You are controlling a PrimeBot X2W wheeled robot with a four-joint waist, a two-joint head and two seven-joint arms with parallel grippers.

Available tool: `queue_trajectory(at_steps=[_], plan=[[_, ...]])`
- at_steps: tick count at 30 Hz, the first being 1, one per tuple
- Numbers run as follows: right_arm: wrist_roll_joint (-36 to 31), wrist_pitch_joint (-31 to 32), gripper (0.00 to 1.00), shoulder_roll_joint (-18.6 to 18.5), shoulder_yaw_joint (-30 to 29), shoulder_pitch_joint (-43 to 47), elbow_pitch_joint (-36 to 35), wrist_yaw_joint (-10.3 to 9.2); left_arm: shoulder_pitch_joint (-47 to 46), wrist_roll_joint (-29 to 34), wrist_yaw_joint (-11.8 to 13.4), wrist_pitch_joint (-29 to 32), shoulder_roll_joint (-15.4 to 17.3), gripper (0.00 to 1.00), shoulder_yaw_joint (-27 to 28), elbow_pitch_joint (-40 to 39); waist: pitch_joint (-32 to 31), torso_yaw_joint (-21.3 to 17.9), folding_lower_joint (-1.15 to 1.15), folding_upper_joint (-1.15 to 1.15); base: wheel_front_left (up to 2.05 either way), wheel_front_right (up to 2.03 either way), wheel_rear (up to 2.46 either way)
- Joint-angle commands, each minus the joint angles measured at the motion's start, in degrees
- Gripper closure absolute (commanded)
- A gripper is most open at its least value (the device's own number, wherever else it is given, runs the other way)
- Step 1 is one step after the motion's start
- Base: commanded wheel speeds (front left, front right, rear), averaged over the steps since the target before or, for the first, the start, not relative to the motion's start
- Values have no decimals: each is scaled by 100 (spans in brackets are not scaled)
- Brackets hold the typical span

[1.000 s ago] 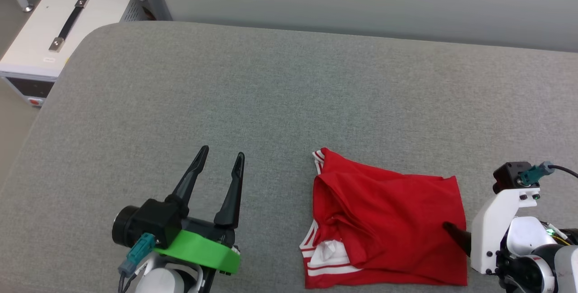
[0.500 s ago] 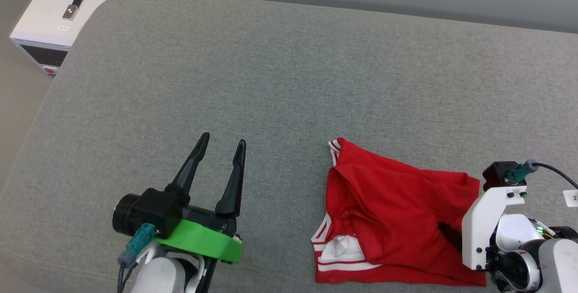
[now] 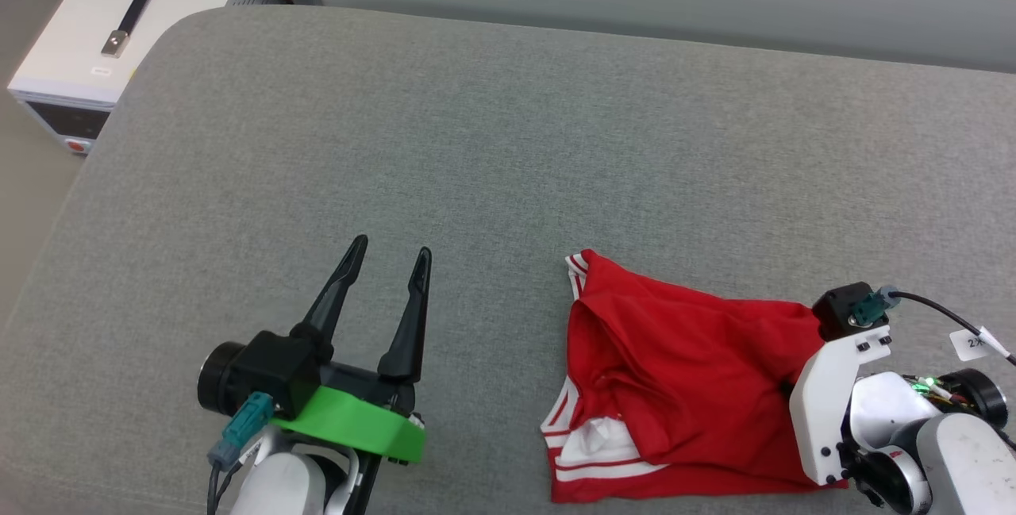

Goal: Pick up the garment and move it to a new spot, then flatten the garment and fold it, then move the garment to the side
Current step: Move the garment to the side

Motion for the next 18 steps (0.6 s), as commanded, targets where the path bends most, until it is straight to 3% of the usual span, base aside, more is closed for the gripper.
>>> queue_trajectory(at_steps=[1, 8, 18], plan=[[-92, -70, 100, -187, 35, -104, -36, -11, -25, -46, -15, -33, -1, 0, 6, 6, -73, -123, 0, 0, 0, 0, 0], [-308, -238, 100, -1032, 575, -356, -600, -11, -18, -78, -15, -33, 68, 0, -104, -23, 34, -672, 0, 0, 0, 0, 0], [-428, -697, 100, -2806, 1402, -1080, -990, -11, -432, -34, -15, -33, 238, 0, -590, -134, 705, -1756, 0, 0, 0, 0, 0]])
